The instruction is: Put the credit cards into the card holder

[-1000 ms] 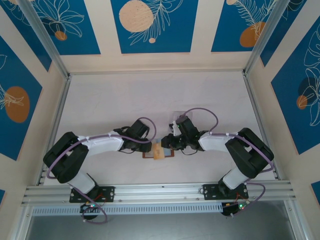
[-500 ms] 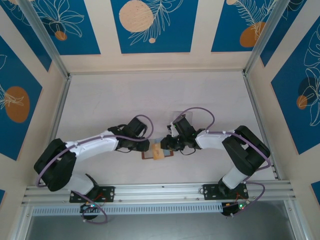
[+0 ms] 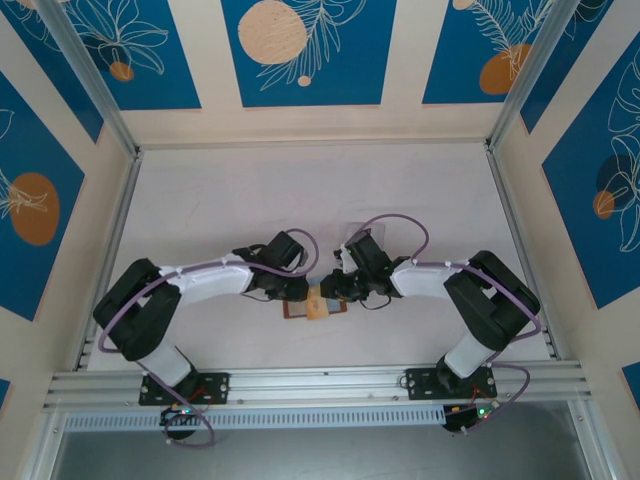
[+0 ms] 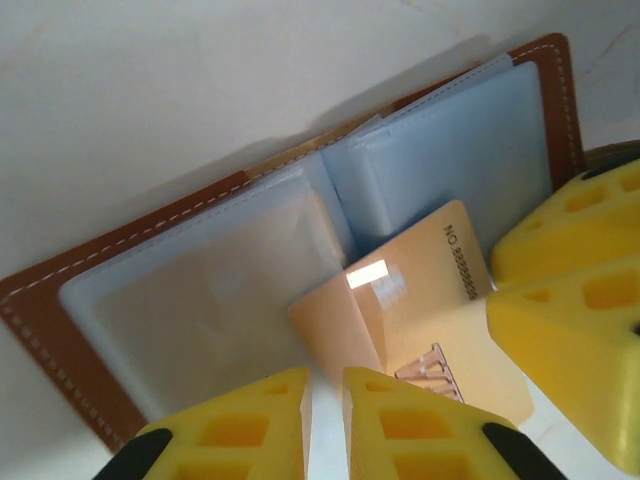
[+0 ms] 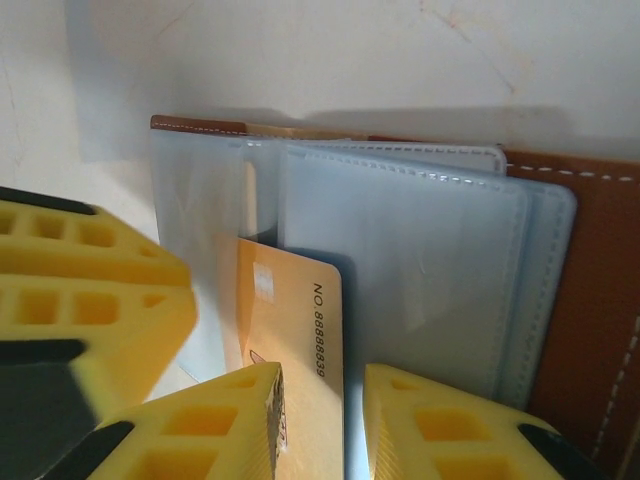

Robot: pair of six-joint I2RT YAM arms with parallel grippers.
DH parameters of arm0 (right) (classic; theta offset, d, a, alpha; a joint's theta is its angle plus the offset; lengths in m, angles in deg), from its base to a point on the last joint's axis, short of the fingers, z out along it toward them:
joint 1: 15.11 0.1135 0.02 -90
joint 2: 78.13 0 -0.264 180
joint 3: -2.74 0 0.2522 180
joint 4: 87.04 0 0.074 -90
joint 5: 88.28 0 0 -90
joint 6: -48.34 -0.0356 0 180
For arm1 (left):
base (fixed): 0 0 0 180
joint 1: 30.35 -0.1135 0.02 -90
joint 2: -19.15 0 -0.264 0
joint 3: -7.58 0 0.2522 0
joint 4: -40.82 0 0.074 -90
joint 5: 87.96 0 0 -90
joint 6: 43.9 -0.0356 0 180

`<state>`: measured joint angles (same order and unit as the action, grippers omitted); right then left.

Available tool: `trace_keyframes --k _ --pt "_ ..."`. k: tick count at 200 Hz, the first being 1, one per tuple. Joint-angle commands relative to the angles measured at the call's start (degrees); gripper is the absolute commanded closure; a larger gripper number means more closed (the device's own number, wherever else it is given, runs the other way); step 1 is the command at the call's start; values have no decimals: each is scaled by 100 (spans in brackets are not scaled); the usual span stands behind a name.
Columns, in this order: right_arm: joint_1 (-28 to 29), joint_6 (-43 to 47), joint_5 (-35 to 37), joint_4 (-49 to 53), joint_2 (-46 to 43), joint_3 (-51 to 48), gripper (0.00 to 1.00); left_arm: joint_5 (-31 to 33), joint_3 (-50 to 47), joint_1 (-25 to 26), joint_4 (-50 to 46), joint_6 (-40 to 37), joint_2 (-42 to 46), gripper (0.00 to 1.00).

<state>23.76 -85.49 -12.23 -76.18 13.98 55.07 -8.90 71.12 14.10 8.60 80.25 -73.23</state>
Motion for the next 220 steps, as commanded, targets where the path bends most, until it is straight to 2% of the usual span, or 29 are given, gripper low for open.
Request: trace_keyframes --k 1,47,79,101,156,201,220 --pt "-37 103 -138 277 96 116 71 -158 -29 45 301 46 -208 85" --pt "-38 139 -319 243 192 170 68 553 -346 63 69 161 -224 86" --pt "-60 64 -570 0 270 187 68 616 -571 63 142 295 -234 85" --pt "-47 16 -735 -139 259 212 74 650 -627 74 172 331 -249 85" --pt "68 120 -588 118 172 309 84 698 -639 92 166 322 -250 84" --pt "94 207 -495 289 84 373 100 657 -630 103 164 305 -217 82" --pt "69 243 -468 295 107 392 100 588 -552 98 61 237 -19 79"
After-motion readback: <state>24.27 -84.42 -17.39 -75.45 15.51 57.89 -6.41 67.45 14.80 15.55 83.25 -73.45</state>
